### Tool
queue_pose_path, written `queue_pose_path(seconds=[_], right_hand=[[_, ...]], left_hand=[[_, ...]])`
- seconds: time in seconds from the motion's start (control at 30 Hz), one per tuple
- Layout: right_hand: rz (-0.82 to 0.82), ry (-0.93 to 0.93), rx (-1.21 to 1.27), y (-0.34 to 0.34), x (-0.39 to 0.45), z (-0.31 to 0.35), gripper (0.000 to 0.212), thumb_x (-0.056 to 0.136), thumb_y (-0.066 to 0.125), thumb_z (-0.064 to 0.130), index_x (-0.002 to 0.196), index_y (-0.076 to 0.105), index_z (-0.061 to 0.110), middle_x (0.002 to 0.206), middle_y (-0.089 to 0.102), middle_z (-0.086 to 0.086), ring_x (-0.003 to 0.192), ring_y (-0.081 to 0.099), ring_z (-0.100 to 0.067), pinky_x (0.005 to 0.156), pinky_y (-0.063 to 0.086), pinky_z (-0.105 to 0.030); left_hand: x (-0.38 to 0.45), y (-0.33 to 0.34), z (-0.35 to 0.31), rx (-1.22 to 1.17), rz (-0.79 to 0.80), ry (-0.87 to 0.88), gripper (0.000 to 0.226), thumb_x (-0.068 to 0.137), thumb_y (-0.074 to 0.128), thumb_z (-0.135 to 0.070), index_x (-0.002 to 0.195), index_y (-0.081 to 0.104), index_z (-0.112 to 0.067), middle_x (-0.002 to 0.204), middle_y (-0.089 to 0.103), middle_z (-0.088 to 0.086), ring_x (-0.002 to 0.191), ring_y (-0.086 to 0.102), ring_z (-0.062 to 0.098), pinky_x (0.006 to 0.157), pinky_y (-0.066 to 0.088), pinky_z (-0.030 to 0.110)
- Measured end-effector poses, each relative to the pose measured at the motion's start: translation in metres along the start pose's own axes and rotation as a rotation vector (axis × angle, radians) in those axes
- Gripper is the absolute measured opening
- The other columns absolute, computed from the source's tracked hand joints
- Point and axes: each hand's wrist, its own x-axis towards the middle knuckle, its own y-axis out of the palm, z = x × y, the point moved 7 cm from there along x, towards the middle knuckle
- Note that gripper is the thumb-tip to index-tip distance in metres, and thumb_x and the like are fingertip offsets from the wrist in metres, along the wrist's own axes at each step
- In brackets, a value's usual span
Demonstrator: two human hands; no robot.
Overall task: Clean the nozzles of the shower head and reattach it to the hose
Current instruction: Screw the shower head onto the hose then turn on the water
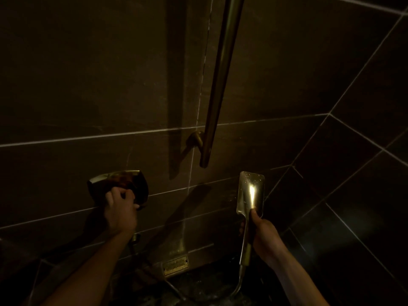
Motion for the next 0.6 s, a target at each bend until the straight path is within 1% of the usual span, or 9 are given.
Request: queue_pose_path(seconds=[0.1,0.17,0.23,0.3,0.37,0.47,0.5,0.57,0.6], right_hand=[[0.026,-0.029,-0.033,-0.003,-0.001,0.008,0.025,0.094,0.061,0.022,0.106,0.065,0.0,0.08,0.062,-0.008,0.074,0.06,-0.02,0.075,0.049,-0.037],[0.035,-0.047,-0.085,-0.004,-0.003,0.011,0.014,0.088,0.067,0.011,0.097,0.067,0.001,0.076,0.063,-0.008,0.067,0.061,-0.017,0.068,0.048,-0.035],[0.035,-0.068,-0.145,-0.006,-0.005,0.013,0.009,0.084,0.07,0.004,0.092,0.067,0.001,0.071,0.065,-0.006,0.062,0.062,-0.016,0.063,0.049,-0.032],[0.041,-0.082,-0.201,-0.007,-0.007,0.015,0.012,0.084,0.071,0.003,0.095,0.066,0.0,0.069,0.066,-0.005,0.061,0.063,-0.016,0.059,0.05,-0.031],[0.051,-0.104,-0.236,-0.005,-0.01,0.019,0.016,0.084,0.072,0.005,0.099,0.065,0.001,0.07,0.067,-0.003,0.063,0.064,-0.015,0.059,0.051,-0.03],[0.077,-0.14,-0.267,0.003,-0.017,0.027,0.024,0.084,0.074,0.01,0.104,0.065,-0.001,0.083,0.065,-0.011,0.076,0.063,-0.023,0.068,0.051,-0.036],[0.089,-0.157,-0.279,0.007,-0.021,0.032,0.025,0.084,0.074,0.01,0.104,0.065,-0.002,0.084,0.065,-0.012,0.076,0.063,-0.024,0.068,0.051,-0.035],[0.116,-0.176,-0.305,0.013,-0.028,0.04,0.024,0.086,0.072,0.009,0.106,0.065,-0.001,0.087,0.068,-0.014,0.072,0.067,-0.02,0.061,0.053,-0.029],[0.128,-0.181,-0.315,0.017,-0.032,0.044,0.021,0.088,0.069,0.007,0.107,0.063,0.001,0.086,0.068,-0.013,0.067,0.069,-0.016,0.055,0.053,-0.026]], left_hand=[[0.001,0.005,0.003,0.005,-0.009,0.054,0.034,0.069,0.084,-0.006,0.096,0.063,-0.009,0.115,0.047,0.018,0.107,0.044,0.038,0.063,0.049,0.045],[0.002,0.007,0.004,-0.004,-0.003,0.06,0.037,0.066,0.085,-0.005,0.095,0.062,-0.01,0.114,0.047,0.017,0.106,0.044,0.038,0.062,0.049,0.045],[0.004,0.006,0.005,-0.046,0.003,0.047,0.036,0.066,0.085,-0.006,0.093,0.062,-0.013,0.113,0.047,0.015,0.106,0.044,0.036,0.064,0.05,0.046],[0.006,0.0,0.007,-0.095,0.006,0.036,0.027,0.072,0.083,-0.013,0.092,0.065,-0.018,0.113,0.048,0.012,0.104,0.044,0.032,0.071,0.05,0.046],[0.008,-0.005,0.008,-0.106,0.04,0.031,0.021,0.077,0.077,-0.016,0.093,0.064,-0.023,0.118,0.046,0.009,0.108,0.043,0.028,0.077,0.049,0.043],[0.01,-0.013,0.009,-0.117,0.134,0.021,0.019,0.083,0.071,-0.011,0.094,0.064,-0.024,0.126,0.044,0.004,0.118,0.039,0.025,0.09,0.047,0.04],[0.011,-0.016,0.009,-0.115,0.171,0.013,0.018,0.085,0.069,-0.011,0.098,0.066,-0.023,0.128,0.045,0.004,0.121,0.038,0.026,0.095,0.045,0.04],[0.01,-0.024,0.007,-0.103,0.242,0.027,0.02,0.088,0.066,-0.011,0.107,0.068,-0.017,0.132,0.049,0.005,0.125,0.04,0.028,0.103,0.041,0.039],[0.009,-0.031,0.005,-0.107,0.268,0.038,0.022,0.089,0.065,-0.01,0.11,0.068,-0.015,0.133,0.052,0.007,0.125,0.043,0.028,0.105,0.04,0.038]])
